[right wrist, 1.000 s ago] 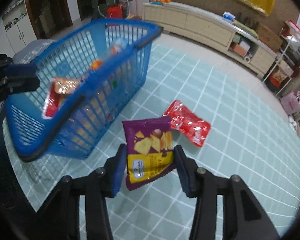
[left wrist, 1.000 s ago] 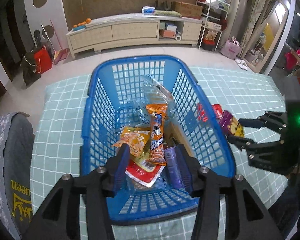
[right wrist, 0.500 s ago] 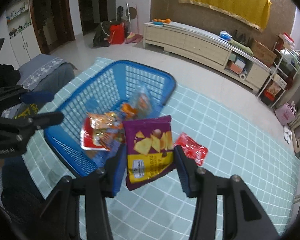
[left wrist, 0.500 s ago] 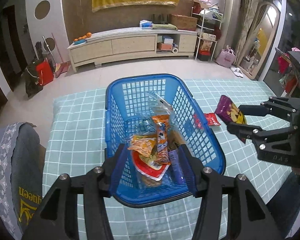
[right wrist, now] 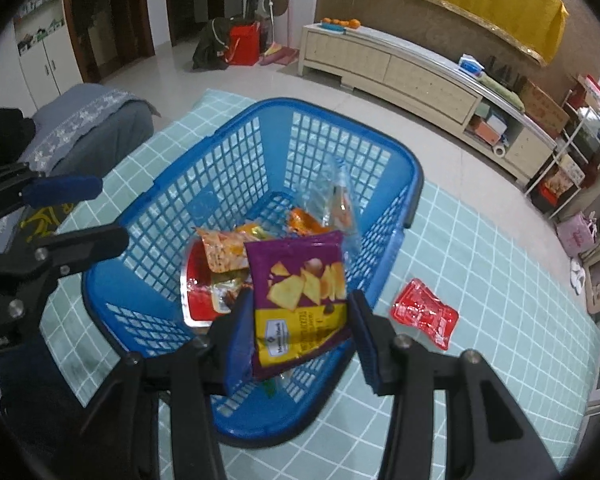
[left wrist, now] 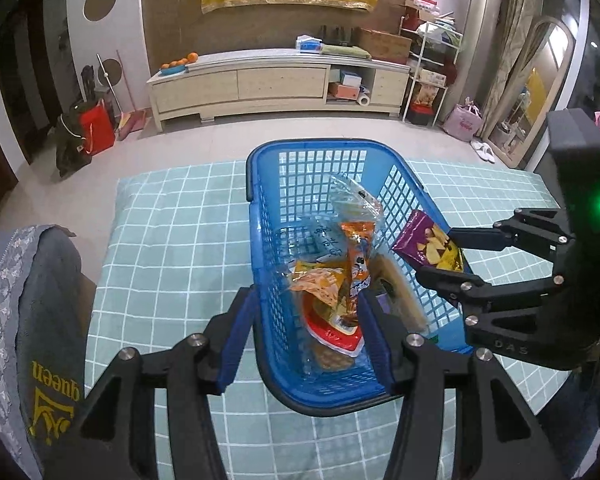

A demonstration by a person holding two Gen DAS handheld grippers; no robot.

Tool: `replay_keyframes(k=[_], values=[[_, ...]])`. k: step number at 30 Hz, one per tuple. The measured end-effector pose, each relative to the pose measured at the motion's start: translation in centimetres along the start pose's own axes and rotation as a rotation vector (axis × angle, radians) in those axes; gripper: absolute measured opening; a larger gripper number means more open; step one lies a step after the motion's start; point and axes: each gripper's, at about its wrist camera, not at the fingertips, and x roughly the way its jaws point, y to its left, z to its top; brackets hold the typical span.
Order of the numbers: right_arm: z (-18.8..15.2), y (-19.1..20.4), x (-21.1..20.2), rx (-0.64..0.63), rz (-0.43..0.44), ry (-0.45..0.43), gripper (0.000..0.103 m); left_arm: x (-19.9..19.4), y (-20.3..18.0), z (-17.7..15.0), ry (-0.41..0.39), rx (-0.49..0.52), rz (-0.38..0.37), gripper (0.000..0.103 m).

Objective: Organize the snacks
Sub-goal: 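Carry the purple chip bag over the blue basket with the right tool, then open the right tool to drop the purple chip bag into the basket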

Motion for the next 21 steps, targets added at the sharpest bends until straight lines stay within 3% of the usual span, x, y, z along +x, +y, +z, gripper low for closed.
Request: replay_keyframes(k=[7,13,21], values=[[0.3,0.8,0.5,-0.036,-0.057,-0.004,0.052,0.3,0.2,-0.2,-0.002,-0.005,0.006,0.051],[0.4,0.9,0.3,-0.043,-0.095,-0.009,0.063,0.1,-0.4,-0.4,-0.011,0.027,0.0,0.051],[0.0,-0.6,-0.9,0.027,-0.041,-0.017,0.068,0.0,-0.9,-0.3,-0.008,0.022,0.011,0.051]])
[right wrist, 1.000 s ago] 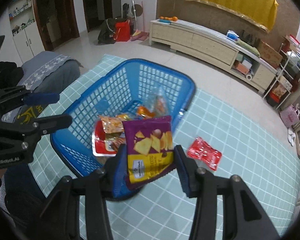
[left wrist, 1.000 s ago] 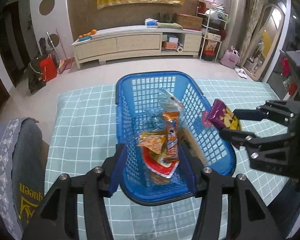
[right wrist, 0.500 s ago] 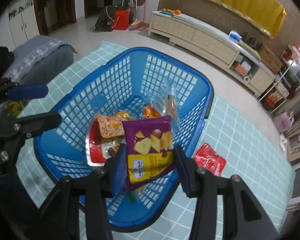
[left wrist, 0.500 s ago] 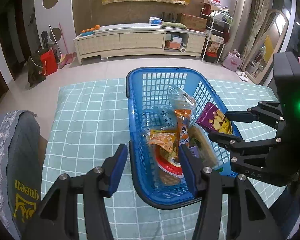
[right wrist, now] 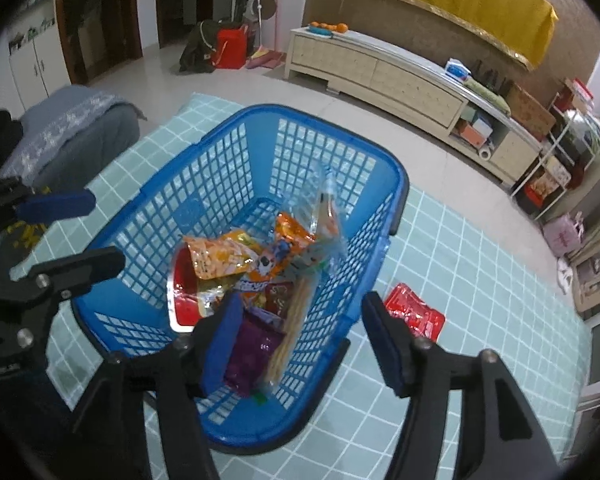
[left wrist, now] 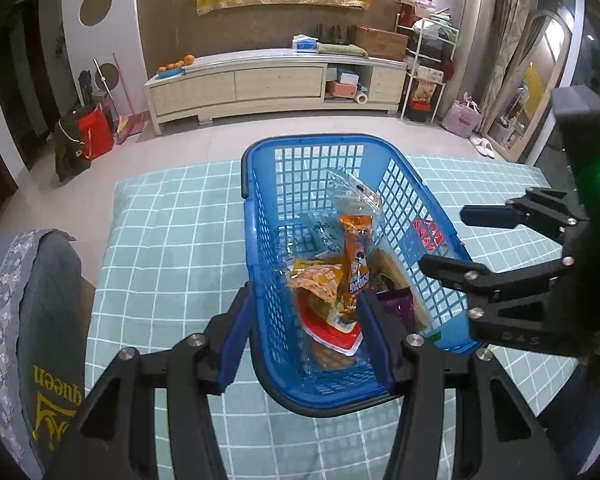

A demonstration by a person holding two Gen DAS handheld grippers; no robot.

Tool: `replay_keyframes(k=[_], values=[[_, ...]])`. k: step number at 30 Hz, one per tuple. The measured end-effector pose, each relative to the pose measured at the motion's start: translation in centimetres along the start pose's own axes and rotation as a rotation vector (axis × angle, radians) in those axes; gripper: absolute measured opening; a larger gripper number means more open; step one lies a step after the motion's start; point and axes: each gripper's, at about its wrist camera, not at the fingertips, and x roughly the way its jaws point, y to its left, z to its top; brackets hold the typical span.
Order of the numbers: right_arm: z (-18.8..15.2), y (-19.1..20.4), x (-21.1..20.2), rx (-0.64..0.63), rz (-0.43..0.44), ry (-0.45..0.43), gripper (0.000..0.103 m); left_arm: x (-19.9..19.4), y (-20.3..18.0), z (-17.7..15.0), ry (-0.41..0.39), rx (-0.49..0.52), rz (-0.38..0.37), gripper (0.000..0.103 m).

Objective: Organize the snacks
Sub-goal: 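Open the right tool to drop the purple chip bag into the basket, then move the right tool to the red packet and grasp it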

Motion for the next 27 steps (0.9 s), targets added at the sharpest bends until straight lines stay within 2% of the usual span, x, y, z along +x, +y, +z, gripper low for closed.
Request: replay_keyframes(k=[1,4,9,15,16,18,21,27], values=[[0.0,-0.3,-0.2,0.007,0.006,0.005,0.068,-0.1,-0.1,0.1,-0.005,0.002,-0.004,0.051],[-0.1,-1.2,-0.9,0.038,0.022,0.018,0.078,-0.5,-0.8,0.3,-0.02,0.027,-0.004,0.051],[-0.7,-3.6,-2.3,0.114,0.026,-0.024,0.078,-0.9,-2.5,0.8,-0.029,0.067,-0.003,0.052],[-1.1,-6.5,-2.8,0.159,-0.01,-0.019,0.078,-0.4,-4.1,1.9,-0.029,0.09,0.022,0.083],[-1.1,-6.9,-2.9,0.162,-0.017,-0.018,0.079,-0.3,-4.2,2.1,-0.028,0.091,0.025,0.084],[-1.2,-7.9,-2.8,0.169,-0.026,-0.007,0.09,0.2,-4.6,2.5,-0.015,0.089,0.031,0.087],[-1.4,-9.1,-2.3,0.165,-0.018,0.016,0.102,1.1,-4.9,3.3,0.013,0.079,0.046,0.103],[-1.9,-11.1,-0.5,0.132,-0.032,0.039,0.103,3.5,-4.4,4.4,0.08,0.014,0.045,0.103]])
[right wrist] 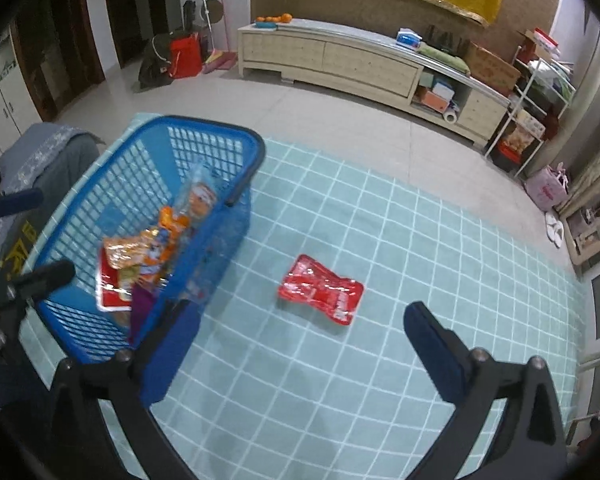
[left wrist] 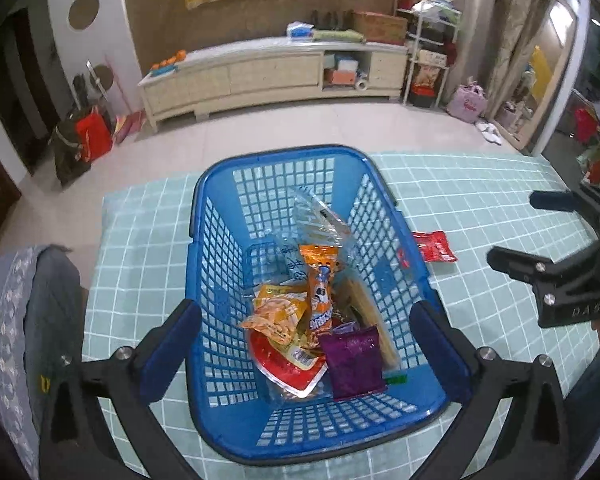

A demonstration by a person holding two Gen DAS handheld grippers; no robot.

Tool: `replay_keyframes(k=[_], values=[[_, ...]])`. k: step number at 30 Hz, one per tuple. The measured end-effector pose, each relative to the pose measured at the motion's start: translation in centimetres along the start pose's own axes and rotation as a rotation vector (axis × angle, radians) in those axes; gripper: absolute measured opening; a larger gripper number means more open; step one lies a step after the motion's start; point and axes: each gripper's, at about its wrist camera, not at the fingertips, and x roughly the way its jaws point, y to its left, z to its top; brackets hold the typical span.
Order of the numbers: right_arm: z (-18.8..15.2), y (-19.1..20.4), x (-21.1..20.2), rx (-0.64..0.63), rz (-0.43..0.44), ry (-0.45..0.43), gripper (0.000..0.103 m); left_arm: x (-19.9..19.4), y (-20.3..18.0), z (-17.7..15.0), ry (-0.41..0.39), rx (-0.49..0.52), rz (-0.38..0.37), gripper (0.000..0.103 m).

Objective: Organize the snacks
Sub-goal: 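Move the right tool to the red packet and grasp it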

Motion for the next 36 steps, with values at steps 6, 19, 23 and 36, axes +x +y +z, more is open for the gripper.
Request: replay_keyframes(k=[6,19,23,36], values=[[-0.3,-1.8,3.4,-0.07,0.017,0.043,0.103,2.9,0.8,0.6,0.089,-0.087,-0.021,0.103],[-1.1,-2.5,11.8,-0.286,0.109,0.108,0.103,7.1,1.6,1.5,0.17,-0.188,0.097,0.103],[-1.0,-2.4,13.9,-0.342,0.142,0.135,0.103,7.7,1.4,2.0,0.161,-0.175,0.13,0.103],[0.3,-3.2,16.4,-0.418,0.265,0.175,0.053,8.5,1.2,2.5,0.159,-0.153,0.144,0.103]])
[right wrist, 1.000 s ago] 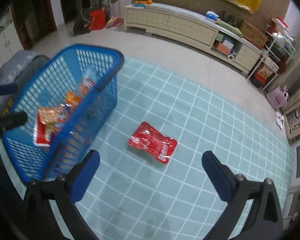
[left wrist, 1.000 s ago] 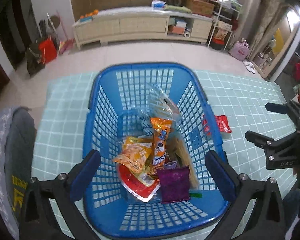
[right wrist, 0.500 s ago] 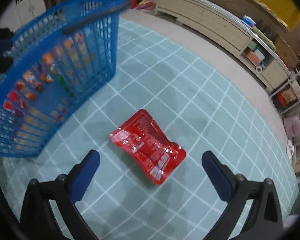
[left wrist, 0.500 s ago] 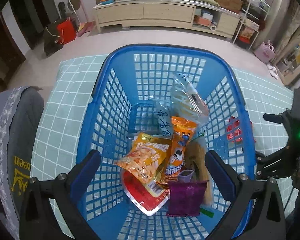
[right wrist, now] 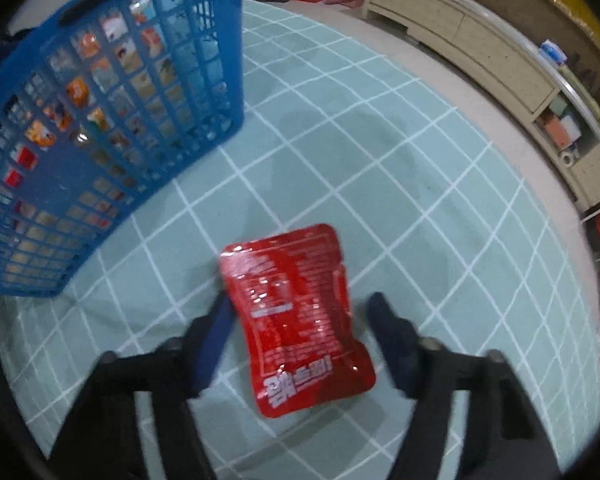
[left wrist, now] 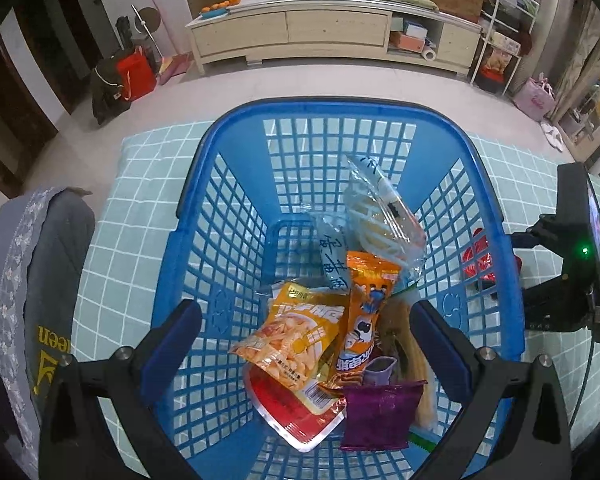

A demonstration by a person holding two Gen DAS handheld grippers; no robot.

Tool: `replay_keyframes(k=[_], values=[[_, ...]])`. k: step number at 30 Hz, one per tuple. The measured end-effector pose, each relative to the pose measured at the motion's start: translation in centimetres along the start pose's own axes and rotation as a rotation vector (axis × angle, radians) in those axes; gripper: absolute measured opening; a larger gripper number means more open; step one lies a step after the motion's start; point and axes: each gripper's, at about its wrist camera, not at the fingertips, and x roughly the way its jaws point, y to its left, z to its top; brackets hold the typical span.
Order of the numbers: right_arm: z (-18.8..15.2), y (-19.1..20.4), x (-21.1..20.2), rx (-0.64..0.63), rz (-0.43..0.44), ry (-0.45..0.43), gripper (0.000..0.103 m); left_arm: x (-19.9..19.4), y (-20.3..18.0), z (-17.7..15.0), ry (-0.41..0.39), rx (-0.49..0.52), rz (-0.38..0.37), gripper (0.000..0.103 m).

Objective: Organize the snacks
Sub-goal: 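Move the right tool to the red packet and grasp it, then carry the red packet over the blue basket with the right tool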

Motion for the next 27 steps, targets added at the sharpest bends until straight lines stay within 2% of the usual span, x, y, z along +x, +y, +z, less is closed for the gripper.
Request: replay_keyframes(k=[2,3,6,15,27], values=[[-0.2,0.1,-0.4,-0.002,-0.008,-0.006,0.044,-0.1,0.0,-0.1,-0.004,-0.003,-0.006,0.103],[-0.3,0.1,-0.6,0.006,-0.015,-0.006,0.035,-0.1,0.1,-0.1,-0.004,-0.004,-0.009,0.103],[-1.0,0.8,-1.5,0.026,-0.036,-0.013,0.03,-0.5,0.2,-0.4,-0.012,-0.011,-0.02,0.103],[-2.5,3.1,-6.2,0.073,-0.071,-0.056,0.029,-2.7,0.8,-1.8,-0.039,-0.003,-0.06,0.103],[-1.3,6.7,-14.6,0.092,-0.108,-0.164,0.029,-6.8,2.6,-4.4,-0.099,0.002,-0.109,0.103]])
